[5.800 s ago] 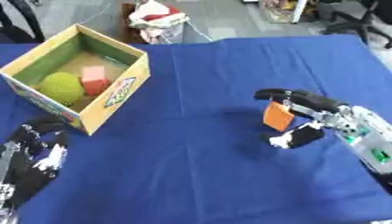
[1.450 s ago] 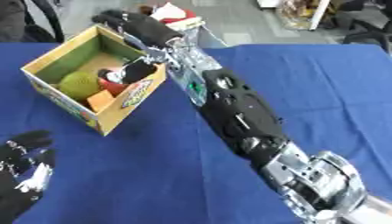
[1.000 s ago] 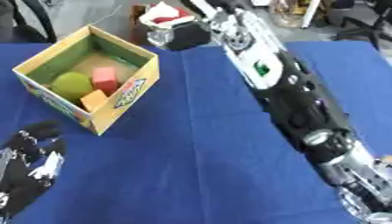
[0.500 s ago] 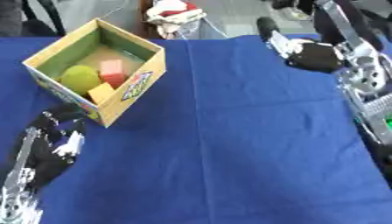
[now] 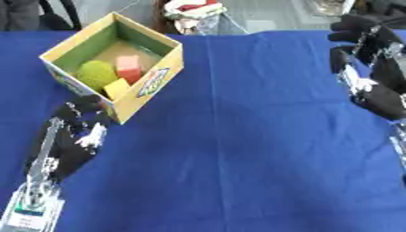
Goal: Pick up objects on the table and place them in the box.
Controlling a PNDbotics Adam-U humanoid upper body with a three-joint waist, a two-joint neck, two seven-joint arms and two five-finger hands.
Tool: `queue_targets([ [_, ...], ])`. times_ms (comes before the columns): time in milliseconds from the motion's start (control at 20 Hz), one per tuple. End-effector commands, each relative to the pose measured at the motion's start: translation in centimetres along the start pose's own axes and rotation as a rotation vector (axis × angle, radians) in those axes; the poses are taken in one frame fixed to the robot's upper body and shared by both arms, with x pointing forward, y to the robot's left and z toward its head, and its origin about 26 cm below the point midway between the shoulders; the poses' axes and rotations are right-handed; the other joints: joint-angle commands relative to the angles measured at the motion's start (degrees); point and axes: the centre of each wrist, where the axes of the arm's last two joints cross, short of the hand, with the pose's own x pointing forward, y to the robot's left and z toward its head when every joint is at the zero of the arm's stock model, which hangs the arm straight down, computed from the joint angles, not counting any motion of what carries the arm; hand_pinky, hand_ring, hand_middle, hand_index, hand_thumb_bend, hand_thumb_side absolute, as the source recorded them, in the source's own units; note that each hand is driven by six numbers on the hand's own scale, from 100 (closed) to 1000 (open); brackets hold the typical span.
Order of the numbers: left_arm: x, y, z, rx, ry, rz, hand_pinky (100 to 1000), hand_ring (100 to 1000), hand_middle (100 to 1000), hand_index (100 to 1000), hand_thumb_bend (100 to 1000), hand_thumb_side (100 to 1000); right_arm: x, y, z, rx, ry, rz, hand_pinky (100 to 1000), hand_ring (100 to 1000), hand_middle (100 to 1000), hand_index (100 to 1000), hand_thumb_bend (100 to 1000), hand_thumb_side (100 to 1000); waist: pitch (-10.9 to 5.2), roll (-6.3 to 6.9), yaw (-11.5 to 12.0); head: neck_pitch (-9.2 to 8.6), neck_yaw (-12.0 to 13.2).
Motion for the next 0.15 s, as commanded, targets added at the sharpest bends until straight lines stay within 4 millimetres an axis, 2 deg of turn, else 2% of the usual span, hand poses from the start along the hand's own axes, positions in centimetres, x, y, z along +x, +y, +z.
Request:
queue_targets([
  [50,0.64,0.36,-0.21,0.008,-0.026,-0.008,544,793,758,790,209,347,0.22,0.08,0.50,-0.040,0.002,-0.036,747,816,795,902,125,434,-1.09,0.04,-0.25,0.56,0.88],
  [150,0.66,0.27,-0.23,0.003,-0.027,-0.006,544,794,759,788,208,348,-0.15,0.51,1.11,-0.049,0.029,-0.054,746,816,794,901,100,405,-1.22,0.12,-0.42,0.85,1.23],
])
